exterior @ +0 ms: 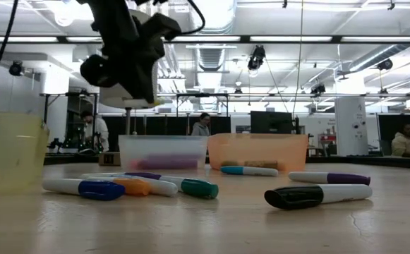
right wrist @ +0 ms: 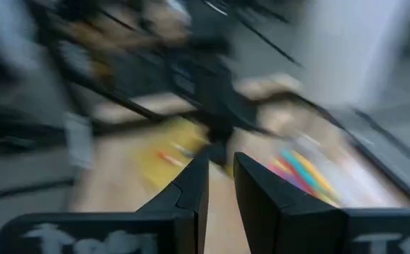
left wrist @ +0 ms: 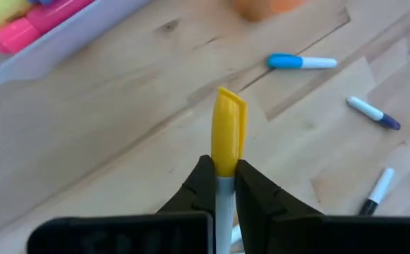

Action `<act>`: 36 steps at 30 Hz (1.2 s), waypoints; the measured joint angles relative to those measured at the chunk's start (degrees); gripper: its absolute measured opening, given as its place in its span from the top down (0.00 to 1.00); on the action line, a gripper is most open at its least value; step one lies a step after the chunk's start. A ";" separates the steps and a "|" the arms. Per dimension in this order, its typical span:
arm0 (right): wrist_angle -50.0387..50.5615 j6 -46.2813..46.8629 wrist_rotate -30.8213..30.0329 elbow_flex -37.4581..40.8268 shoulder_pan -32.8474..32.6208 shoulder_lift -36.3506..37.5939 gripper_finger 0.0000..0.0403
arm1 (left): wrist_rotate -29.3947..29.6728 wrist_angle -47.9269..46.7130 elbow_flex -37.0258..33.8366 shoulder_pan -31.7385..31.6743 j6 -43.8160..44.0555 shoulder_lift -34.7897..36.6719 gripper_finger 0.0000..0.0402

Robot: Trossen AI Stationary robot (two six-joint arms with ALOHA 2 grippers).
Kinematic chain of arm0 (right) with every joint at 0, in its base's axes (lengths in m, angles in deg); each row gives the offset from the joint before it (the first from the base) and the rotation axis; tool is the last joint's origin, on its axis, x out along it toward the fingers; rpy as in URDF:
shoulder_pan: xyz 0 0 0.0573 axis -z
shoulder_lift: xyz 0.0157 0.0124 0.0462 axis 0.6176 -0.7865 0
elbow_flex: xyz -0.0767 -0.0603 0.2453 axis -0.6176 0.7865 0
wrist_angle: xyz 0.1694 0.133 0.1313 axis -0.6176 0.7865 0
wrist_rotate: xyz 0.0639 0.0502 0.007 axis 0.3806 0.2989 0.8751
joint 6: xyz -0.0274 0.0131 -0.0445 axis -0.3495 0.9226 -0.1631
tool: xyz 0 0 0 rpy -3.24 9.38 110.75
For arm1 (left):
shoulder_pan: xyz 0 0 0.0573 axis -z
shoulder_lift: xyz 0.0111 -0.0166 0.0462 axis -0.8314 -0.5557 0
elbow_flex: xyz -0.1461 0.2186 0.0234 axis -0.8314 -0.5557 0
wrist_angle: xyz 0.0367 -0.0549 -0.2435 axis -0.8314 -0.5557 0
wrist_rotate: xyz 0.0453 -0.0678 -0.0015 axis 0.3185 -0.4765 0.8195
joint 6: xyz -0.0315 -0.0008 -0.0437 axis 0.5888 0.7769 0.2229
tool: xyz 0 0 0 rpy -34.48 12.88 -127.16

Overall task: Pick & Place Markers
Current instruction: Put the yellow pen into the yellow bin

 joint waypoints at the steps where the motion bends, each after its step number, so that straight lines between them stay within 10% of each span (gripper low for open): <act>1: -5.53 -1.95 3.91 2.66 0.01 1.20 0.85 | 0.48 -0.16 0.05 0.43 0.12 0.54 0.94; 10: -29.55 -2.86 10.16 24.17 0.87 13.17 0.85 | 0.78 -2.43 0.56 5.44 -3.13 4.21 0.94; 17: -17.99 -6.43 -4.62 31.72 0.90 24.25 0.85 | 1.37 -12.39 4.65 11.14 -3.15 5.19 0.94; 36: -22.88 -5.65 10.72 54.67 0.83 44.48 0.85 | -1.95 -28.07 5.33 25.11 4.49 5.26 0.94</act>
